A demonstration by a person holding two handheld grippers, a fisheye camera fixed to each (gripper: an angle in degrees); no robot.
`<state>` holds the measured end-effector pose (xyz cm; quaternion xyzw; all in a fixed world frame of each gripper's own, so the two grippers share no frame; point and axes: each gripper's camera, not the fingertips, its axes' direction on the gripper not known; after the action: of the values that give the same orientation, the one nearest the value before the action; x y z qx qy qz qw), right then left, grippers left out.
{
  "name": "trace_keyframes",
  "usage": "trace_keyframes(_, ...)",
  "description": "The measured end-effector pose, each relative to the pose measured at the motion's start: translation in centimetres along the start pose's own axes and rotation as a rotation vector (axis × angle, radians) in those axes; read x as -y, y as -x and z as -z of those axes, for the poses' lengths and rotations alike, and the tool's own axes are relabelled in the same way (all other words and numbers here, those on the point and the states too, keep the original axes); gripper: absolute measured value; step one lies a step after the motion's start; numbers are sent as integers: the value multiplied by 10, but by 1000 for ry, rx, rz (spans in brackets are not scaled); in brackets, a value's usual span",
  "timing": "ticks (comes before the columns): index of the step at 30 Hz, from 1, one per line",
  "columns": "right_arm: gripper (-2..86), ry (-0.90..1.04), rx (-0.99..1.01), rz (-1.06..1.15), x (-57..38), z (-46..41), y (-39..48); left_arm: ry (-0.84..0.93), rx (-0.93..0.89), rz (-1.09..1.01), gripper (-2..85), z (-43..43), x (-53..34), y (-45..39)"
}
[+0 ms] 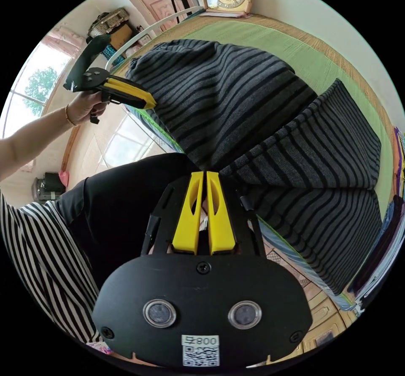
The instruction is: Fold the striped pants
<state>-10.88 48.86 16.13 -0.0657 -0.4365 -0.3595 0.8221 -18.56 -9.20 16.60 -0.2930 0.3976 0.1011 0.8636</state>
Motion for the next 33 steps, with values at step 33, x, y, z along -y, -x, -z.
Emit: trace_keyframes(33, 94, -67, -149, -384, 99, 134, -229, -51, -358, 45, 71, -246, 249, 10)
